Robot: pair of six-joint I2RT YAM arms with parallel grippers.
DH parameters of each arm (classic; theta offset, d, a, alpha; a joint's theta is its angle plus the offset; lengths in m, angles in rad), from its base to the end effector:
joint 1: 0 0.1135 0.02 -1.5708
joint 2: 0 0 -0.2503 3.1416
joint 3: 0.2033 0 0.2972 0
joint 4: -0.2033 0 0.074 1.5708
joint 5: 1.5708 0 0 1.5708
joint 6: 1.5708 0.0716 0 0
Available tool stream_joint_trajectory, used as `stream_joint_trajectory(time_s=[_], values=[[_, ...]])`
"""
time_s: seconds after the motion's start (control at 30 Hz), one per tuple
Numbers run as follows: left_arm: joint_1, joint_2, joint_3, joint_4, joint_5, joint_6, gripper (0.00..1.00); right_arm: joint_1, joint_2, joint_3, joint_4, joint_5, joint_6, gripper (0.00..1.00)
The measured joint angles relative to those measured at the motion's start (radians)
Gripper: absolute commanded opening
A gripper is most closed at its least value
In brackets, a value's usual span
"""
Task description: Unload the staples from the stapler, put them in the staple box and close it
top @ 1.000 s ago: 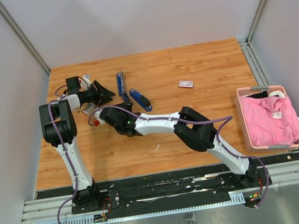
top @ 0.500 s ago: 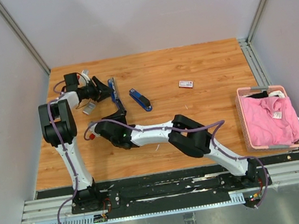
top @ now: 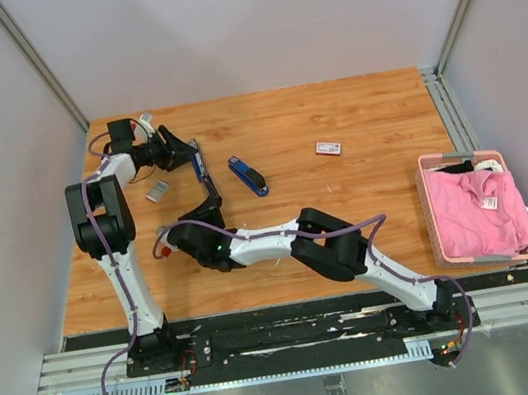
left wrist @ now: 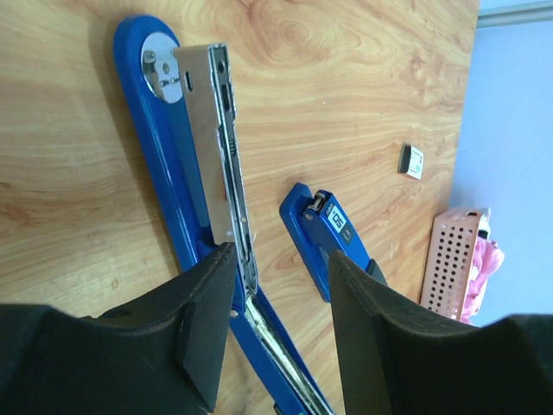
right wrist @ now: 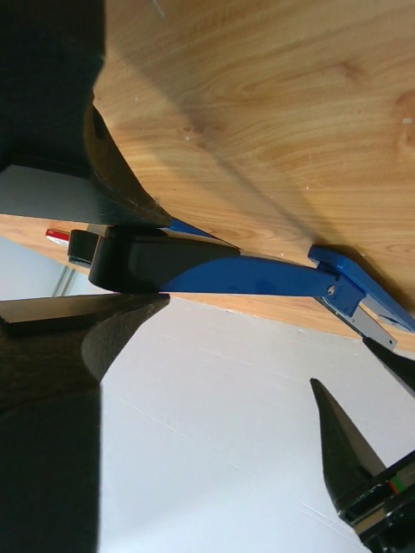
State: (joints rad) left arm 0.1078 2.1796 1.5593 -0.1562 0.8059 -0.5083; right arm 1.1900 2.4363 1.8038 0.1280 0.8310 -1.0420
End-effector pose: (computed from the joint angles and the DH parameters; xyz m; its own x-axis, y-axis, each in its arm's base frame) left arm 0.5256 0.0049 0.1119 -0.8214 -0.4279 -0.3771 0.0428 0.6131 -0.7889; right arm 0.2676 0.5261 0.0930 0.2422 -0.9610 -0.1334 -0.3496 0.0418 -0.9360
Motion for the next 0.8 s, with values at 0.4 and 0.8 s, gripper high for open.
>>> stream_joint_trajectory(time_s=[0.4,0.8], values=[[0.002,0.0,0.069,-0.097,-0.02,0.047,0.52,0.059,0.078,0.072,0.019,0.042,-0.104,0.2],[0.002,0.004,0.097,-0.17,-0.05,0.1,0.5,0.066,0.082,0.072,0.017,0.043,-0.106,0.26]])
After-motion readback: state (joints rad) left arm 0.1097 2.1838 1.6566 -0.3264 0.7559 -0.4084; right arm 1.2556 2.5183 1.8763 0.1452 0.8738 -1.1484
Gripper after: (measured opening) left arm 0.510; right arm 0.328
